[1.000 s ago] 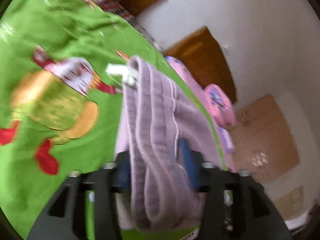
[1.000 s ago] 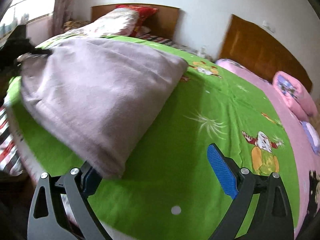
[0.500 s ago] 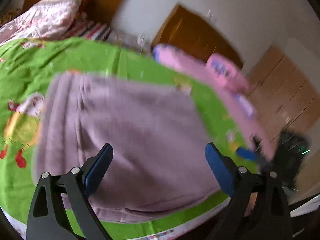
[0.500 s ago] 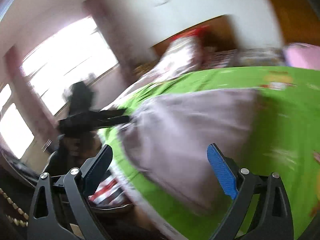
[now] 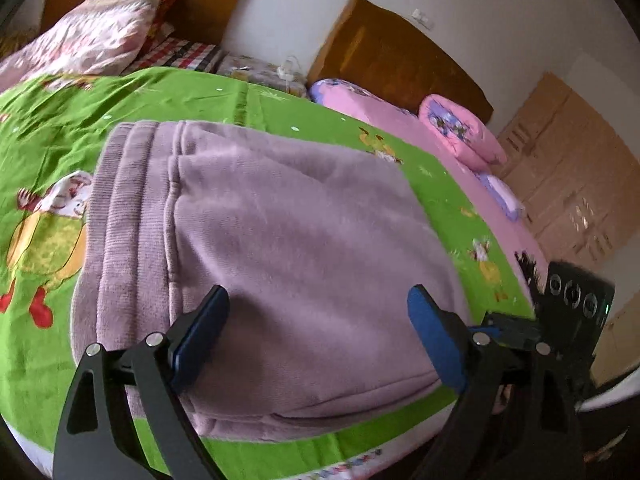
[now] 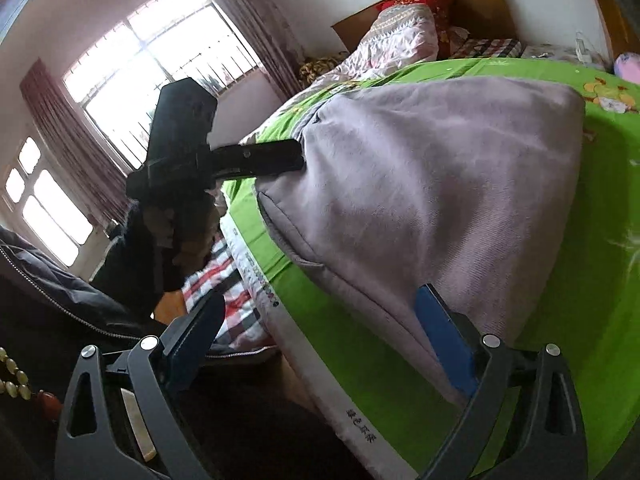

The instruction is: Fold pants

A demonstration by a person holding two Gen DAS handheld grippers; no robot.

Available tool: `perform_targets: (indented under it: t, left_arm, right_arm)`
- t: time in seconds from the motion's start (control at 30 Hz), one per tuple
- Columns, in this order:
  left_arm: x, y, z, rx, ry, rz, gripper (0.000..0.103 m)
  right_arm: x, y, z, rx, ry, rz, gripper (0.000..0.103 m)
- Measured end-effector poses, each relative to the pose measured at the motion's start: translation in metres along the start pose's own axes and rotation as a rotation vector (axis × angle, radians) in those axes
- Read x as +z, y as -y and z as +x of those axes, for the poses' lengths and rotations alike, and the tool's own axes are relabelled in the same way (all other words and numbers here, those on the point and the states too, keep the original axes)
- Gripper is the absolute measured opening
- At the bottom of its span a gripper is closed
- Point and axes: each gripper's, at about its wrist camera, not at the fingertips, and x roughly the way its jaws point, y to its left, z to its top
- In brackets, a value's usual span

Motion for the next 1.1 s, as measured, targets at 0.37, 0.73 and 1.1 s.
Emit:
perform_targets:
  t: [0.37,0.73,1.1]
  left_arm:
    - [0.046,-0.003,0.044,0.006,-0.062,-0.004,0.088]
    - [0.039,-0.03,0.02,-0.038,-0.076,-0.143,0.067]
    - [0.047,-0.016,0.035,0.079,-0.063,-0.031,0.1]
  right_arm:
    - [0.069,0.021,0.031,-0.08,0.028,-0.05,0.094]
    - [0.082,0.038,0.019,-0.072,0.059,-0.004,0.095]
    - [0.124,0.129,0.042,-0.308,0.051,0.103,0.096]
